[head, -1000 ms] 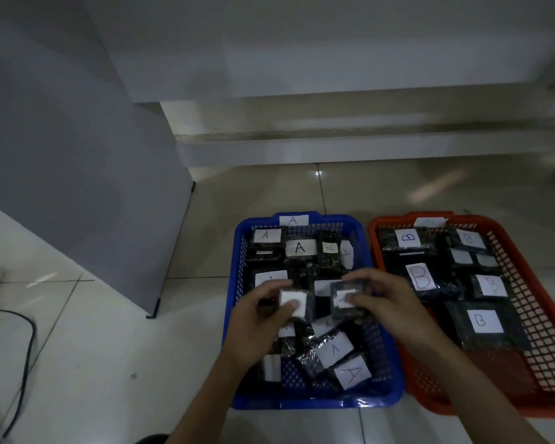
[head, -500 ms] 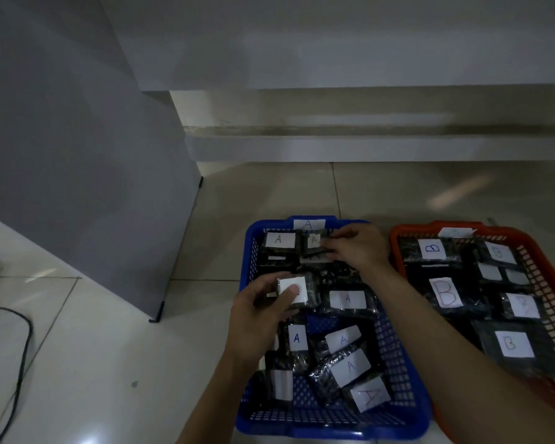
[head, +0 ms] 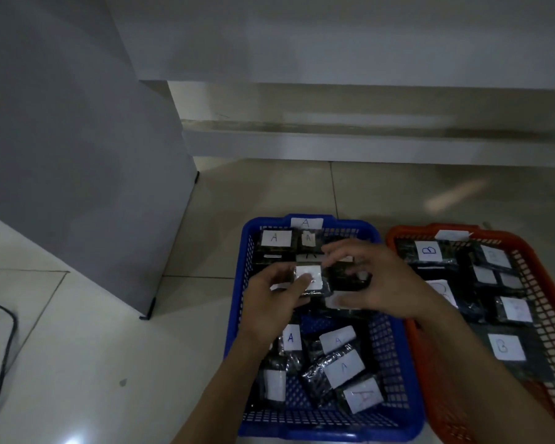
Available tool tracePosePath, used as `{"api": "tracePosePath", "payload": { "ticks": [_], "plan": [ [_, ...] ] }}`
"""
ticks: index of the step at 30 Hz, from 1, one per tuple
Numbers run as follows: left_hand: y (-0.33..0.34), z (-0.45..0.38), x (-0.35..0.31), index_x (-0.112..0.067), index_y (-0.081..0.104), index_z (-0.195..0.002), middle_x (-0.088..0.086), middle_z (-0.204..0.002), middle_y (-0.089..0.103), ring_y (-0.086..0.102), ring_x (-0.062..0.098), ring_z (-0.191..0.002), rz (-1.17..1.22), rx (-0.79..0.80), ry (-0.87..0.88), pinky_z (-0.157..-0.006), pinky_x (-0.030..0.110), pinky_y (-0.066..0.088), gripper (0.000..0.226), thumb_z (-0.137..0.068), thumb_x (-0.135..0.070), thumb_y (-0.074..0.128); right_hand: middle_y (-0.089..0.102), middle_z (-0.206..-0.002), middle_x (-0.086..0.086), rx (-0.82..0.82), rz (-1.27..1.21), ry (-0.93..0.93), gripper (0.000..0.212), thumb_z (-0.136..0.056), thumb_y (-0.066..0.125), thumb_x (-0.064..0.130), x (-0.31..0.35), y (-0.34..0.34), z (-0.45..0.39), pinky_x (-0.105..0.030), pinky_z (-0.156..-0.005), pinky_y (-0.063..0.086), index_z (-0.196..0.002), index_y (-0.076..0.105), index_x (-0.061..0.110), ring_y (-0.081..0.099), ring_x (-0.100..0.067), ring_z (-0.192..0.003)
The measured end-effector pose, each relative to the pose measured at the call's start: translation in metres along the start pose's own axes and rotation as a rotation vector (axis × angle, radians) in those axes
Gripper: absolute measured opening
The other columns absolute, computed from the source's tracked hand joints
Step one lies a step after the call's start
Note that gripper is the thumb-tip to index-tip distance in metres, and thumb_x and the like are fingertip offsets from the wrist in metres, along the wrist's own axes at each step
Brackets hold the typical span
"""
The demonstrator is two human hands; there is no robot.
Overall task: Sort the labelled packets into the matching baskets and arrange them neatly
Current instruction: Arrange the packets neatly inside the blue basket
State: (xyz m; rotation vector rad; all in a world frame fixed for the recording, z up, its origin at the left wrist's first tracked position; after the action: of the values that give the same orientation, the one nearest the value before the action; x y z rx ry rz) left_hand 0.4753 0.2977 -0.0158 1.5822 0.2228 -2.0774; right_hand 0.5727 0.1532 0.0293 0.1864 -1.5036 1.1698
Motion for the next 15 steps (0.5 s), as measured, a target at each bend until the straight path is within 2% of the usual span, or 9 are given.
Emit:
{"api": "tracePosePath", "payload": {
  "ticks": [1, 4, 7, 9, 11, 12, 15],
  "plan": [
    [0.008, -0.002, 0.0, -0.017, 0.072, -0.095, -0.004, -0.091, 0.073, 0.073, 0.012, -0.087, -0.007, 0.019, -0.002, -0.069, 0.026, 0.06, 0.015, -0.085, -0.007, 0.074, 0.063, -0.125, 0.023, -0.008, 0.052, -0.022, 0.053, -0.061, 0.095, 0.018, 0.0, 0.001, 0.006, -0.011, -0.089, 0.05, -0.106, 0.07, 0.032, 0.058, 0.01, -0.11],
    [0.026, -0.01, -0.005, -0.024, 0.071, -0.096, -0.004, -0.097, 0.073, 0.072, 0.006, -0.087, -0.099, 0.088, 0.057, -0.074, 0.028, 0.061, 0.014, -0.088, -0.012, 0.071, 0.07, -0.101, 0.013, -0.177, 0.1, -0.053, 0.047, -0.061, 0.096, 0.017, -0.008, -0.009, 0.009, -0.008, -0.074, 0.049, -0.097, 0.068, 0.024, 0.062, 0.006, -0.09],
    [0.02, -0.035, -0.027, -0.023, 0.068, -0.114, -0.011, -0.112, 0.069, 0.062, -0.001, -0.099, -0.631, 0.072, 0.387, -0.089, 0.019, 0.052, 0.023, -0.091, -0.024, 0.067, 0.069, -0.091, 0.01, -0.285, 0.106, -0.033, 0.047, -0.063, 0.095, 0.016, -0.027, -0.026, 0.0, -0.013, -0.069, 0.052, -0.099, 0.065, 0.021, 0.065, 0.0, -0.08],
    [0.01, -0.06, -0.039, -0.026, 0.063, -0.124, -0.009, -0.12, 0.064, 0.054, 0.007, -0.111, -0.963, 0.064, 0.561, -0.096, 0.026, 0.047, 0.036, -0.089, -0.031, 0.068, 0.068, -0.091, 0.01, -0.314, 0.121, 0.034, 0.048, -0.064, 0.094, 0.016, -0.043, -0.034, -0.009, -0.016, -0.068, 0.054, -0.101, 0.065, 0.021, 0.065, -0.001, -0.079],
    [0.002, -0.086, -0.037, -0.03, 0.059, -0.13, -0.004, -0.128, 0.062, 0.051, 0.021, -0.12, -1.163, 0.136, 0.578, -0.1, 0.044, 0.046, 0.049, -0.084, -0.041, 0.067, 0.067, -0.09, 0.011, -0.321, 0.155, 0.057, 0.045, -0.066, 0.093, 0.014, -0.049, -0.039, -0.021, -0.013, -0.062, 0.053, -0.101, 0.065, 0.017, 0.065, 0.002, -0.074],
    [0.0, -0.095, -0.034, -0.03, 0.059, -0.131, -0.002, -0.13, 0.061, 0.051, 0.024, -0.121, -1.231, 0.183, 0.573, -0.101, 0.047, 0.044, 0.052, -0.082, -0.043, 0.067, 0.066, -0.088, 0.012, -0.322, 0.168, 0.047, 0.043, -0.067, 0.092, 0.012, -0.05, -0.04, -0.027, -0.011, -0.06, 0.052, -0.1, 0.064, 0.015, 0.065, 0.005, -0.072],
    [-0.002, -0.104, -0.029, -0.032, 0.058, -0.133, -0.003, -0.131, 0.059, 0.048, 0.024, -0.121, -1.393, 0.239, 0.587, -0.099, 0.042, 0.039, 0.053, -0.083, -0.045, 0.071, 0.069, -0.09, 0.007, -0.318, 0.194, 0.025, 0.043, -0.069, 0.091, 0.014, -0.054, -0.041, -0.045, -0.015, -0.062, 0.055, -0.098, 0.061, 0.014, 0.067, 0.004, -0.073]
  ]
}}
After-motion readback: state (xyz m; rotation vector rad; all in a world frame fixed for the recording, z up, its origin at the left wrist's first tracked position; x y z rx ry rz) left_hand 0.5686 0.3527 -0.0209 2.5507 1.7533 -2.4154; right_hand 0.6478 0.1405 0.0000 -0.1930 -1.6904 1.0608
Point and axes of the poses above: each hand's wrist, its own z-axis away from the middle knuckle, its own y-axis out of the palm, x = y × z, the point moved 8 cm from there along -z, towards the middle knuckle
